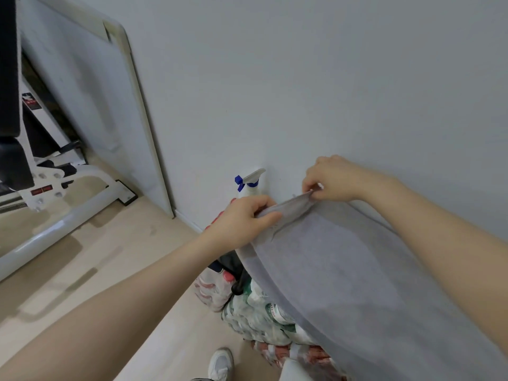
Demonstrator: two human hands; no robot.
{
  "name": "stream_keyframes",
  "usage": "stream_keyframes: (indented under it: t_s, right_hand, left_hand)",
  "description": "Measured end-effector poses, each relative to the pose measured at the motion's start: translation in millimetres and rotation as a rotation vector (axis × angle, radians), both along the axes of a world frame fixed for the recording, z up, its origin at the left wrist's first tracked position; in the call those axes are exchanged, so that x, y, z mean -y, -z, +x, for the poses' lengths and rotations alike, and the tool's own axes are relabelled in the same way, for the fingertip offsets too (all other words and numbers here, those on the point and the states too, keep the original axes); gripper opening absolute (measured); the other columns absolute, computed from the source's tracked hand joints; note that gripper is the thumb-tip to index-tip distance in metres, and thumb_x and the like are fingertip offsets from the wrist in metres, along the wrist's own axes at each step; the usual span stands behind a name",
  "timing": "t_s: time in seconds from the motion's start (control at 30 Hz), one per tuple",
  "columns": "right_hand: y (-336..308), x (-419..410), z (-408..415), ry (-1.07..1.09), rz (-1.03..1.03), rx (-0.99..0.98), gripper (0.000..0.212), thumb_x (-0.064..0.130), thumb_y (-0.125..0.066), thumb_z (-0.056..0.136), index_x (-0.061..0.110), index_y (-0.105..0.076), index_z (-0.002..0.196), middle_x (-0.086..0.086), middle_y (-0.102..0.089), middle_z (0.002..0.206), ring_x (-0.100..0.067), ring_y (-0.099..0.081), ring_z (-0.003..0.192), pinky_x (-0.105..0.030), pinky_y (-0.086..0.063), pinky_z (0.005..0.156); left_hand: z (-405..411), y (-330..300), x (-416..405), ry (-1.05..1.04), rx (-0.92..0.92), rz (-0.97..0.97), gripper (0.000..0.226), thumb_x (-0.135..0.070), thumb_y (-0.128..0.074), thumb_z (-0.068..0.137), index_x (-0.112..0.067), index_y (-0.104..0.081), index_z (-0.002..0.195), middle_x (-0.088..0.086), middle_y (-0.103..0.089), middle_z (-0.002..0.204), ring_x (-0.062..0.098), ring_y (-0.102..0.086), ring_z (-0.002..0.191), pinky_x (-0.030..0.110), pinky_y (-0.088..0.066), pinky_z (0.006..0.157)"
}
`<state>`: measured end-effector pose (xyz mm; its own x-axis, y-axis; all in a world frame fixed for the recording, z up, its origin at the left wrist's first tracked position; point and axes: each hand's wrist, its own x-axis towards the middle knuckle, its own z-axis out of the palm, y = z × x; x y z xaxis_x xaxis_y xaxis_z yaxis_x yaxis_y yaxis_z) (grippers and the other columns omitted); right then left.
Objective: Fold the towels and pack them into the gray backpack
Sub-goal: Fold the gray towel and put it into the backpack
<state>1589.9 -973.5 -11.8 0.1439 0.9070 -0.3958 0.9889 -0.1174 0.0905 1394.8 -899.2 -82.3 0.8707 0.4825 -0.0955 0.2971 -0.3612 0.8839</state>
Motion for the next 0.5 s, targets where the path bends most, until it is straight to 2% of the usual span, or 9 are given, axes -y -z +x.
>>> stream_keyframes:
  t_s: [0.07, 0.13, 0.2, 0.3, 0.4, 0.47, 0.5]
  right_hand:
    - [-4, 16, 13, 0.052, 0.011, 0.119, 0.016, 0.023, -0.054, 0.088, 0.017, -0.063, 0.098, -0.002, -0.059, 0.104, -0.023, -0.055, 0.104, -0.032, -0.042, 0.076]
    - [-4, 31, 23, 0.095, 0.042, 0.312, 0.022, 0.031, -0.048, 0.093, 0.015, -0.06, 0.101, -0.004, -0.057, 0.109, -0.025, -0.057, 0.103, -0.029, -0.038, 0.065]
    - [1, 41, 29, 0.145, 0.139, 0.413, 0.028, 0.034, -0.042, 0.096, 0.012, -0.058, 0.104, -0.006, -0.055, 0.11, -0.027, -0.058, 0.099, -0.029, -0.033, 0.06]
    - [3, 32, 27, 0.287, 0.407, 0.326, 0.022, 0.023, -0.046, 0.094, 0.006, -0.059, 0.101, -0.015, -0.057, 0.104, -0.034, -0.059, 0.093, -0.03, -0.032, 0.06]
    - [2, 8, 23, 0.441, 0.624, 0.174, 0.023, 0.022, -0.048, 0.09, 0.009, -0.066, 0.095, -0.018, -0.067, 0.099, -0.036, -0.061, 0.093, -0.032, -0.038, 0.065]
    - [0, -5, 20, 0.501, 0.777, 0.003, 0.024, 0.018, -0.047, 0.088, 0.013, -0.07, 0.093, -0.015, -0.071, 0.084, -0.03, -0.066, 0.08, -0.032, -0.047, 0.067]
    - [-1, -11, 19, 0.542, 0.844, -0.125, 0.026, 0.015, -0.046, 0.088, 0.015, -0.071, 0.094, -0.011, -0.07, 0.072, -0.018, -0.066, 0.064, -0.031, -0.05, 0.065]
  left_hand:
    - [-1, -6, 1, 0.003, 0.049, -0.125, 0.021, -0.028, -0.055, 0.089, -0.013, -0.058, 0.075, -0.011, -0.044, 0.058, 0.005, -0.039, 0.055, 0.018, -0.032, 0.057]
    - [-4, -14, 2, -0.01, 0.141, -0.365, 0.023, -0.021, -0.057, 0.09, -0.018, -0.056, 0.067, -0.011, -0.049, 0.059, 0.005, -0.044, 0.057, 0.016, -0.035, 0.058]
    - [-8, -19, 0, -0.003, 0.205, -0.563, 0.014, -0.024, -0.061, 0.085, -0.018, -0.059, 0.071, -0.001, -0.058, 0.072, 0.013, -0.053, 0.067, 0.024, -0.042, 0.066]
    - [-18, -20, -10, 0.055, 0.142, -0.532, 0.006, -0.018, -0.06, 0.088, -0.014, -0.063, 0.085, 0.005, -0.064, 0.082, 0.015, -0.06, 0.073, 0.024, -0.049, 0.071]
    - [-28, -18, -18, -0.057, 0.106, -0.53, 0.009, -0.014, -0.055, 0.091, -0.014, -0.062, 0.084, 0.0, -0.068, 0.075, 0.011, -0.063, 0.064, 0.017, -0.051, 0.059]
    - [-30, -18, -19, -0.216, 0.157, -0.573, 0.013, -0.017, -0.056, 0.09, -0.017, -0.061, 0.079, -0.004, -0.068, 0.069, 0.01, -0.062, 0.057, 0.019, -0.05, 0.052]
    - [-30, -21, -20, -0.276, 0.203, -0.593, 0.014, -0.017, -0.056, 0.09, -0.017, -0.061, 0.076, -0.004, -0.067, 0.066, 0.01, -0.061, 0.055, 0.019, -0.049, 0.051]
